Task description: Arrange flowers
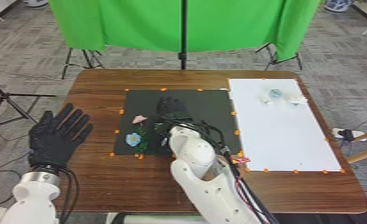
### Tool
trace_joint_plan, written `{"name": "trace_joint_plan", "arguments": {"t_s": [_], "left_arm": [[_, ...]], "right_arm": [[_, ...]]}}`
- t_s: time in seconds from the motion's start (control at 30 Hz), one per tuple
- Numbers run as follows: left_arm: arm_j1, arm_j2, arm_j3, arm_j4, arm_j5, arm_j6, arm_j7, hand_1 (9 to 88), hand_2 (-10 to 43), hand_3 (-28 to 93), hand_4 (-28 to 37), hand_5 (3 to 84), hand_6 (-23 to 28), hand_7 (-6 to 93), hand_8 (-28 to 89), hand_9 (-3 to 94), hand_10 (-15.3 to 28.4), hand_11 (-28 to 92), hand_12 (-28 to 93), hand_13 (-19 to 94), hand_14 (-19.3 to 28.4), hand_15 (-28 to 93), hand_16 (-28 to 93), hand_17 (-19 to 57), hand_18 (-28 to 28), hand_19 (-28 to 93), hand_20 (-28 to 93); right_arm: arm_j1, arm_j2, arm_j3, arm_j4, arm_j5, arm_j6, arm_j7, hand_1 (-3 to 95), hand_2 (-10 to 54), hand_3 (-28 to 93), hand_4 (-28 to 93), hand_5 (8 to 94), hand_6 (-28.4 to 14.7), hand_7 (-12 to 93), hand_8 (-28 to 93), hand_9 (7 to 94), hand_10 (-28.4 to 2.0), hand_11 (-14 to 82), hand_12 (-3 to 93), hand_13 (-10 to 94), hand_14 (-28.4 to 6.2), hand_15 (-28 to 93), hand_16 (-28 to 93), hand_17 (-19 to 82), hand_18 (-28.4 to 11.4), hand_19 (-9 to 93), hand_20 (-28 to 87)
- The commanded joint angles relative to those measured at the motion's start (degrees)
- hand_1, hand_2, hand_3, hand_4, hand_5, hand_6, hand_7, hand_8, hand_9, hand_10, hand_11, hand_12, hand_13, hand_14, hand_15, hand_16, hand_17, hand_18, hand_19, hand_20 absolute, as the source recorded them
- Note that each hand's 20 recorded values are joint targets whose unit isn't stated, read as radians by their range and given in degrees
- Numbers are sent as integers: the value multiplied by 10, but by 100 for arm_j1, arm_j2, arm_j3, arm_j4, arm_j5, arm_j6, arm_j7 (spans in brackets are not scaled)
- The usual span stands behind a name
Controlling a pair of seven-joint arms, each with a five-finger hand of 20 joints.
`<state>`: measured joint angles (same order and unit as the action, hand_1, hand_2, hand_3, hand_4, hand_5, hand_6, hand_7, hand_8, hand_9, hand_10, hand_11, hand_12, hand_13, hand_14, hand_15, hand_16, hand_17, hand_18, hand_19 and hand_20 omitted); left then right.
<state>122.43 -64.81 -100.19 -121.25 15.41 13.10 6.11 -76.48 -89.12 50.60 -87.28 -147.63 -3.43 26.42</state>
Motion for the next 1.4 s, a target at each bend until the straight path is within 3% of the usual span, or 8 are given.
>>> {"name": "trace_joint_plan", "arguments": {"t_s": [0.03,0.13,0.4,0.7,0.8,1.07,1.27,1.4], "left_arm": [[30,-49,-5,34,-18,-82,-102,280,66,756,-283,397,90,178,-111,341,161,229,108,246,169,425,-71,-74,162,375,133],[21,-9,92,-33,-48,325,1,279,69,755,-283,410,92,176,-109,347,161,230,110,241,168,423,-70,-75,162,376,134],[81,-103,63,-30,-65,165,66,278,72,762,-283,427,98,183,-109,352,164,242,111,224,163,426,-69,-77,160,380,137],[173,-270,-3,-33,-189,29,-69,270,82,762,-283,429,98,182,-110,356,164,241,108,241,171,433,-73,-73,160,385,137],[154,-235,0,-8,-157,-12,-34,269,82,763,-283,430,97,181,-110,357,164,240,107,246,170,433,-74,-72,160,385,137],[177,-218,-14,7,-133,-106,60,267,84,762,-283,434,96,177,-108,369,158,229,105,280,159,380,-81,-66,157,374,129],[249,-230,15,-25,-295,-40,112,208,121,739,-283,435,95,175,-108,370,157,223,106,281,158,372,-73,-66,157,370,128],[210,-226,29,-9,-237,-75,101,198,125,736,-283,435,95,175,-107,371,158,219,107,281,159,368,-71,-66,157,368,128]], "right_arm": [[-51,-31,36,-63,-63,-231,7,527,-95,781,-283,695,-27,218,-114,669,-156,177,159,610,-136,612,391,352,-257,914,469],[-73,-12,58,-93,-110,-395,-127,523,-95,785,-283,688,-29,217,-135,650,-159,171,156,589,-142,613,382,348,-257,913,469],[-30,51,265,-267,15,-163,-101,479,-95,857,-283,601,-38,203,-151,525,-180,152,137,465,-185,666,226,328,-266,910,470],[473,1114,799,-701,415,169,80,438,-95,884,-283,401,-49,176,-147,397,-217,219,166,419,-212,750,226,335,-276,931,482],[733,1568,1014,-320,186,190,-6,436,-95,879,-283,425,-71,190,-142,398,-227,277,187,403,-219,772,238,324,-266,921,474],[391,2544,2130,-152,13,-536,-312,449,-95,894,-283,449,-50,240,-160,372,-200,227,167,249,-203,594,113,195,-228,749,376],[149,2744,2221,-16,-311,-716,-551,458,-95,891,-283,455,-37,257,-172,384,-187,214,165,249,-200,535,97,182,-223,717,350],[197,2711,2225,153,-384,-1018,-648,468,-95,889,-283,457,-30,262,-178,391,-180,209,160,266,-191,512,97,186,-220,713,335]]}}
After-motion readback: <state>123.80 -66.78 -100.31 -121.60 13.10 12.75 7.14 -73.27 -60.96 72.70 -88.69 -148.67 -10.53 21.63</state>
